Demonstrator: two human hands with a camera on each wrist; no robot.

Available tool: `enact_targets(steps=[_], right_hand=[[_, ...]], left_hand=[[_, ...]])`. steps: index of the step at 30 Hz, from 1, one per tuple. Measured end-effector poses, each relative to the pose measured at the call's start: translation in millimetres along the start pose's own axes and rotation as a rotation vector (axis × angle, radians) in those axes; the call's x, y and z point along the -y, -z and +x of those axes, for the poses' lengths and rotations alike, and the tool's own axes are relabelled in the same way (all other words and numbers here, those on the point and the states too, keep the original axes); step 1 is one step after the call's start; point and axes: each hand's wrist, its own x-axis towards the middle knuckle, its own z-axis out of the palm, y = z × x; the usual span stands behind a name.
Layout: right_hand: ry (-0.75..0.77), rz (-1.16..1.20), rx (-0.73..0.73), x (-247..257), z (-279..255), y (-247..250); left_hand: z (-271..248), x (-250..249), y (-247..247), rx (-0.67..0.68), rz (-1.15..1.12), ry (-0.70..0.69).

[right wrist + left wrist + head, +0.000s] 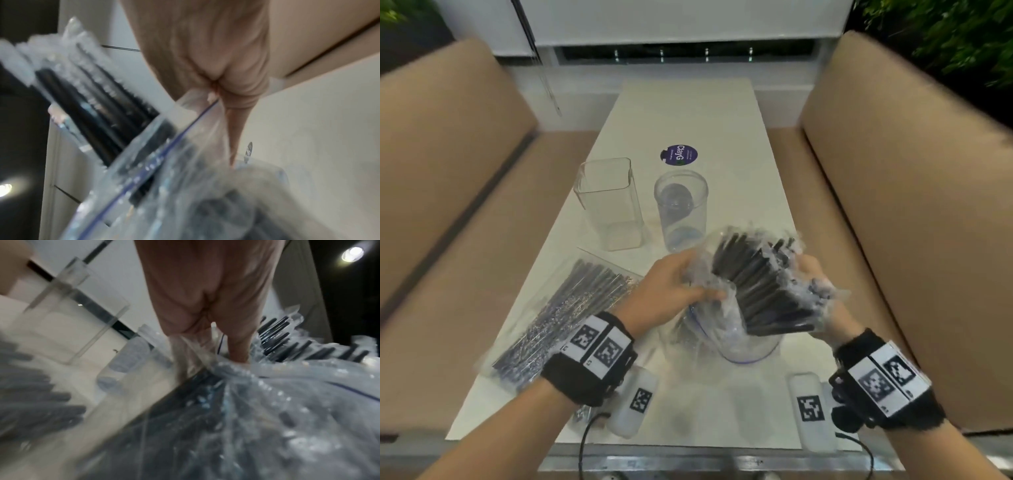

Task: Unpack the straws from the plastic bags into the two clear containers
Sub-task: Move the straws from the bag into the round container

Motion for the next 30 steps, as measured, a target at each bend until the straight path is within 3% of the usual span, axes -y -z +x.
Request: enact_targets(steps=[2, 4, 7, 9, 12, 19, 21, 25, 26, 27, 28, 30], right_hand=[[0.168, -0.043, 0.018, -3, 7, -2], [0.216, -0.099, -0.009, -10, 19, -7], [0.356, -0.106, -0.098, -19, 27, -11], [0.448, -0.059, -0.063, -18, 20, -13], [0.460, 0.056, -0.051, -20, 23, -9], [0.450, -0.029, -0.106, -25, 37, -10], [0.470, -0.048, -0.107, -25, 37, -11], [0.585, -0.107, -0.099, -19, 33, -13], [0.569, -0.110, -0.102, -21, 36, -13], [0.530, -0.097, -0.116, -23, 40, -15], [0.475, -0.071, -0.130, -28, 46, -16], [0.370, -0.053, -0.163, -38, 58, -16]], left_hand=[[-1, 9, 4, -0.150, -0.187, 0.027], [-2, 16, 2, -0.211, -0.296, 0.058], [3, 27, -3, -0.184, -0.281, 0.112], [5, 26, -1, -0.101, -0.176, 0.160], [6, 14, 11, 0.032, -0.160, 0.169], [4, -27, 39, -0.074, -0.150, 0.145], [5, -34, 41, -0.131, -0.277, 0.199], [13, -36, 37, -0.174, -0.819, 0.388], [14, -34, 33, -0.214, -0.866, 0.432], [14, -29, 29, -0.267, -0.768, 0.462], [14, -19, 26, -0.316, -0.519, 0.470], [11, 3, 22, -0.315, 0.011, 0.359]])
